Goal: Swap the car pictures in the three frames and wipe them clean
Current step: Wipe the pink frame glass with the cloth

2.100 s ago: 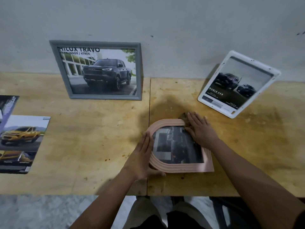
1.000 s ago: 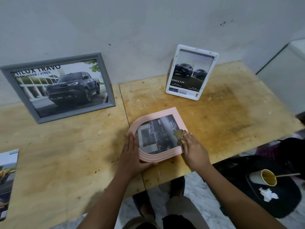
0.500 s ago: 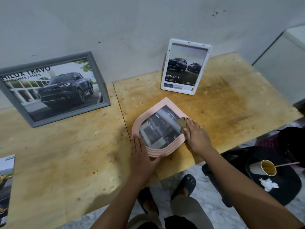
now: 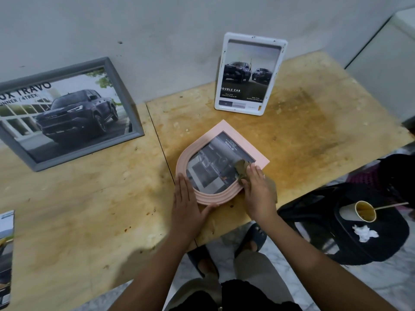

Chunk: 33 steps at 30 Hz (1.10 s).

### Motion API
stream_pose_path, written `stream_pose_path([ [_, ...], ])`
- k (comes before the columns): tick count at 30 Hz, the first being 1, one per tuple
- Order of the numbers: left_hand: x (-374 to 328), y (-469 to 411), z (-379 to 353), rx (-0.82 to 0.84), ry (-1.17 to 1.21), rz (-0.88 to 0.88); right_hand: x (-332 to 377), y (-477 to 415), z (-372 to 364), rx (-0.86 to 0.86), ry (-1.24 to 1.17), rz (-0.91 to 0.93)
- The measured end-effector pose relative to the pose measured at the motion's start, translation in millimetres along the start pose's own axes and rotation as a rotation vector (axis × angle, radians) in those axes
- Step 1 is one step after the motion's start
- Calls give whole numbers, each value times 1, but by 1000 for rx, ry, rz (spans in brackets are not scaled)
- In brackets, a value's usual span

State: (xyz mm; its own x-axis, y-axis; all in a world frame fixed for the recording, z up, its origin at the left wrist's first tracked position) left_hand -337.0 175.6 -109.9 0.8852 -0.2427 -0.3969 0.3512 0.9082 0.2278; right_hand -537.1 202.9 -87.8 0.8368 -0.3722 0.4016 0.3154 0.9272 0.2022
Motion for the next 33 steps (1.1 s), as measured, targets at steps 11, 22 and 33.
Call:
stream_pose_path([
  [11, -3, -1, -2, 3, 7, -20, 18, 33, -22, -115, -141, 178],
  [22, -3, 2, 2, 34, 38, -17, 21, 40, 6, 3, -354, 122],
  [33, 4, 6, 7, 48, 149, 13, -7, -9, 41, 179, -1711, -762],
])
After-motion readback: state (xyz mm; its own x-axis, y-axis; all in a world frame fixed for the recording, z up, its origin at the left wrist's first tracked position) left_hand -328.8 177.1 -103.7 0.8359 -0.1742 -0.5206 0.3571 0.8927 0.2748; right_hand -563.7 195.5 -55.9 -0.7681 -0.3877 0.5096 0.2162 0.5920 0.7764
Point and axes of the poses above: each hand's wrist, its own y-axis away from the middle knuckle, its own z-axis out of the back of the hand, x = y × z, the point moved 4 cm from there along -y, towards the middle knuckle, and after that the axes turned 4 degrees about x, right-handed, at the moved point
